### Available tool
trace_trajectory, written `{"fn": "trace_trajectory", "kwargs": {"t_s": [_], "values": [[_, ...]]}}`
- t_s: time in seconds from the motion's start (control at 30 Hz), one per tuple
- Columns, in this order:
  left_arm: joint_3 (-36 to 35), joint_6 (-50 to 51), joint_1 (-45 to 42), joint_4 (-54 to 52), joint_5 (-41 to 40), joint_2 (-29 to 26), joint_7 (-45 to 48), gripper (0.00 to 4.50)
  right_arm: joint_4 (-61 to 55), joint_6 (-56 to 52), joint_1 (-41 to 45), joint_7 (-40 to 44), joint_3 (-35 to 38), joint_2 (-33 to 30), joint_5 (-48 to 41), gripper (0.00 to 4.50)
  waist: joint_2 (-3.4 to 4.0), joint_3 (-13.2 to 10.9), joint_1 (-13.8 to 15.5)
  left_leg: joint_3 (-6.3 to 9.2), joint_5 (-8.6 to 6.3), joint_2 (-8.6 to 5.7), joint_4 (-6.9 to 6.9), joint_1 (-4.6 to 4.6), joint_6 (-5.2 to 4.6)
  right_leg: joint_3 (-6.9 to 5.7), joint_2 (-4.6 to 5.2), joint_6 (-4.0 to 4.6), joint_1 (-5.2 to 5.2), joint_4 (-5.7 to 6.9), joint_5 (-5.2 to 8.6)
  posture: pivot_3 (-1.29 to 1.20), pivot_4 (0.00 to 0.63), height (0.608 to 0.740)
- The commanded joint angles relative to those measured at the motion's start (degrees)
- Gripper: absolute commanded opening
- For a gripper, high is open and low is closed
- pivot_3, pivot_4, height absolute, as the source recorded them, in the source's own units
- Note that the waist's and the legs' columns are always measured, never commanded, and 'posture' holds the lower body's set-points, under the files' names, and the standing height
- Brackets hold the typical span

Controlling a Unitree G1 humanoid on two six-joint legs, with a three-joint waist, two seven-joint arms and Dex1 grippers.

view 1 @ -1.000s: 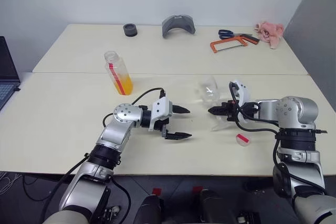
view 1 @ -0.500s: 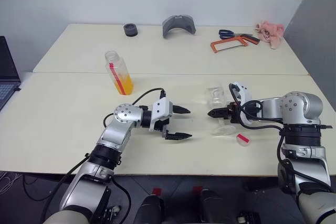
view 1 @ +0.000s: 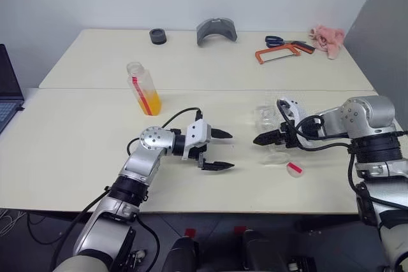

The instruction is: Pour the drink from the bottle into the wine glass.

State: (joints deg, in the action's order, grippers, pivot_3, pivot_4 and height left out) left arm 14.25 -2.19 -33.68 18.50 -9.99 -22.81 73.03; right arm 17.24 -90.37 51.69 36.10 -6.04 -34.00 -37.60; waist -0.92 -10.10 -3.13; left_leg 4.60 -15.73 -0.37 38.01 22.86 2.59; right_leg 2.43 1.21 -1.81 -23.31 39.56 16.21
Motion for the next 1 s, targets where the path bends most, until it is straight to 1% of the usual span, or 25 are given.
{"fn": "trace_trajectory", "kwargs": {"t_s": [0.03,0.17,0.23,0.27,0.3,0.43,0.47,0.53,0.6,0.63,0.7,0.8,0.9,1.0], "values": [[-0.15,-0.90,0.69,-1.62,0.02,-0.09,-0.67,4.50,1.68,3.08,1.76,2.97,-2.19,-1.24,1.56,2.60,0.00,0.00,0.00,0.00,0.00,0.00,0.00,0.01,0.00,-0.01,0.00,0.00,0.00,0.00,0.00,0.00,0.150,0.740],[-0.14,-0.68,1.23,-2.27,-0.05,-0.26,-0.91,4.50,4.16,5.43,2.46,5.01,-4.00,-1.50,3.40,1.18,0.00,0.00,-0.01,0.01,0.00,0.01,0.00,0.01,0.00,-0.01,0.02,0.00,0.00,0.00,0.00,0.00,0.150,0.740],[-0.10,-0.58,1.41,-2.48,-0.07,-0.31,-0.98,4.50,5.12,6.00,3.23,6.08,-4.37,-1.47,4.01,0.55,0.00,0.00,-0.01,0.02,0.00,0.01,0.00,-0.01,0.00,0.00,0.01,0.00,0.00,0.00,0.00,0.00,0.150,0.740],[-0.06,-0.51,1.47,-2.60,-0.10,-0.33,-1.02,4.50,5.42,6.06,3.77,6.60,-4.41,-1.46,4.15,0.29,0.00,0.00,-0.01,0.03,0.00,0.01,0.02,-0.01,0.00,0.00,0.00,0.00,0.00,0.00,0.00,0.00,0.150,0.740],[-0.06,-0.41,1.53,-2.71,-0.15,-0.36,-1.08,4.50,5.58,6.26,4.34,7.22,-4.54,-1.50,4.27,0.15,0.00,0.00,0.01,0.03,0.00,0.01,0.02,-0.01,0.00,-0.01,0.01,0.00,0.00,0.01,0.00,0.00,0.150,0.740],[-0.27,0.07,1.76,-3.01,-0.28,-0.46,-1.51,4.50,5.27,8.58,6.20,9.55,-5.83,-1.64,5.58,0.15,0.01,0.00,-0.01,0.04,0.00,0.01,0.01,0.00,0.00,0.00,0.02,0.00,-0.01,0.00,0.00,0.00,0.150,0.740],[-0.40,0.32,1.89,-3.17,-0.33,-0.49,-1.73,4.50,4.08,11.36,6.40,10.82,-7.59,-2.26,6.89,0.15,0.01,0.00,-0.01,0.04,0.00,0.01,0.01,0.00,0.00,0.00,0.01,0.00,-0.01,0.00,0.00,0.00,0.150,0.740],[-0.92,1.04,2.29,-3.60,-0.64,-0.47,-2.51,4.50,0.76,22.45,6.71,13.51,-12.34,-3.73,12.28,0.15,0.01,-0.01,-0.01,0.04,0.00,0.01,0.00,0.01,0.00,-0.02,0.02,0.00,-0.01,-0.02,0.00,0.00,0.150,0.740],[-1.33,1.72,2.64,-4.01,-1.02,-0.49,-3.19,4.50,-0.24,28.90,7.26,14.45,-14.16,-3.75,15.67,0.15,0.01,-0.02,-0.05,0.03,0.00,-0.01,0.01,0.01,0.00,-0.01,0.03,-0.01,-0.02,-0.03,0.00,0.00,0.150,0.740],[-1.56,2.15,2.97,-4.40,-1.23,-0.49,-3.71,4.50,-0.38,34.05,7.41,14.15,-14.84,-3.39,18.16,0.15,0.01,-0.02,-0.09,0.03,0.00,0.00,0.00,0.01,0.00,-0.01,0.03,-0.01,-0.02,-0.03,0.00,0.00,0.150,0.740],[-1.88,3.03,3.86,-5.48,-1.47,-0.53,-4.73,4.50,-0.51,45.94,6.65,11.95,-16.26,-2.33,24.08,0.15,0.01,-0.02,-0.13,0.04,0.00,0.00,0.00,0.00,0.00,-0.02,0.01,-0.01,-0.03,-0.03,0.00,0.00,0.150,0.740],[-2.45,4.18,5.19,-7.11,-1.57,-0.74,-6.26,4.50,0.82,59.09,4.23,5.38,-13.58,2.36,28.48,0.15,0.01,-0.02,-0.27,0.04,0.00,0.03,-0.01,0.00,0.01,0.04,0.01,-0.01,-0.09,-0.01,0.00,0.00,0.150,0.740],[-2.83,5.01,6.19,-8.34,-1.61,-1.34,-7.12,4.50,4.21,70.34,1.29,-3.51,-6.96,10.16,28.41,0.15,0.00,-0.01,-0.24,0.06,0.01,0.08,-0.01,0.01,0.03,0.02,0.02,-0.01,-0.10,0.04,0.00,0.00,0.150,0.740],[-2.99,5.57,6.64,-9.08,-1.67,-1.99,-7.36,4.50,8.40,78.87,-0.86,-8.82,-3.49,15.94,29.25,0.15,-0.01,-0.02,-0.08,0.05,0.02,0.09,0.00,0.03,0.04,0.04,0.09,0.00,-0.12,0.11,0.00,0.00,0.150,0.740]]}}
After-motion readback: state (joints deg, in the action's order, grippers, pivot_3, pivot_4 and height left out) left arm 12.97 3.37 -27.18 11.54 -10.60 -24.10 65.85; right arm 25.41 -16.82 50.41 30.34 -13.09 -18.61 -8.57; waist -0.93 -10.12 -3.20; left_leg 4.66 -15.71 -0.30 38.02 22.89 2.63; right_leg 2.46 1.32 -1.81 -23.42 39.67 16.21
